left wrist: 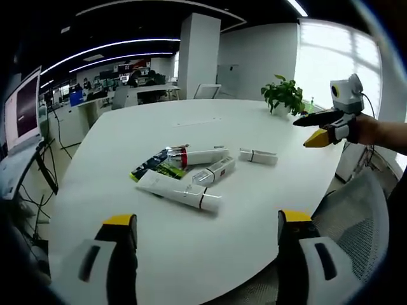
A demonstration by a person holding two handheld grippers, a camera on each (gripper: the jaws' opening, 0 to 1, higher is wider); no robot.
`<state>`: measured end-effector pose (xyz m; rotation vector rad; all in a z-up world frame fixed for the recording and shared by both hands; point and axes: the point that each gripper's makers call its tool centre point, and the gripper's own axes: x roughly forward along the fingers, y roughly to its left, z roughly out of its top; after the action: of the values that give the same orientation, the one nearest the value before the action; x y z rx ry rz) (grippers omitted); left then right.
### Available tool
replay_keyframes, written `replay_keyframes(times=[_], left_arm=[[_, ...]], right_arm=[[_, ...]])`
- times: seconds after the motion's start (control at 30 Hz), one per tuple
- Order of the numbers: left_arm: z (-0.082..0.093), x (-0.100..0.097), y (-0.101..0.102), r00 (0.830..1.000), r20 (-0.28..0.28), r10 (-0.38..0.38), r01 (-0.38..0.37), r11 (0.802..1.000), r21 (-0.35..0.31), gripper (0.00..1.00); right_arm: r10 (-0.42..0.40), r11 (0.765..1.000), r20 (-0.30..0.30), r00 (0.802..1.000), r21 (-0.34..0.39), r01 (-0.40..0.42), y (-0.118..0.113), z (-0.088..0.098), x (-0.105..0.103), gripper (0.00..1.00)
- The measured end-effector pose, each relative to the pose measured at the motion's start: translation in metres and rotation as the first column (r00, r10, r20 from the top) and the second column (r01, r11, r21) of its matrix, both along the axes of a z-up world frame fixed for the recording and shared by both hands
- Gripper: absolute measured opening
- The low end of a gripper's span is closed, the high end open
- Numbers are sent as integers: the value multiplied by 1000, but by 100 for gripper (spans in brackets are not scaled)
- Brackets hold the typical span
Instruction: Arrange the skincare products in the storage area until every visible bottle or jar stands upright without overlapping.
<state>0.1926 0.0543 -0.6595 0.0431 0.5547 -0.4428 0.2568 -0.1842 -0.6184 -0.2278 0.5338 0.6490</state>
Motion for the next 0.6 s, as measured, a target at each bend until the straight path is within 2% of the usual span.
replay_keyframes(times=[0.2, 0.37, 0.6], left_arm=[[-2, 2, 3, 1000, -7, 0, 0, 1000, -3, 86], [-1, 1, 3, 1000, -2, 4, -5, 1000, -2, 85], [-2, 2, 5, 1000, -4, 13, -13, 1000, -3, 85]], right_arm=[[27, 999, 8, 1000, -20, -26, 6, 6, 12, 76], [51, 998, -8, 999, -40, -52, 12, 2, 23, 72], [112, 991, -30, 993, -65, -114, 34, -4, 40, 69]])
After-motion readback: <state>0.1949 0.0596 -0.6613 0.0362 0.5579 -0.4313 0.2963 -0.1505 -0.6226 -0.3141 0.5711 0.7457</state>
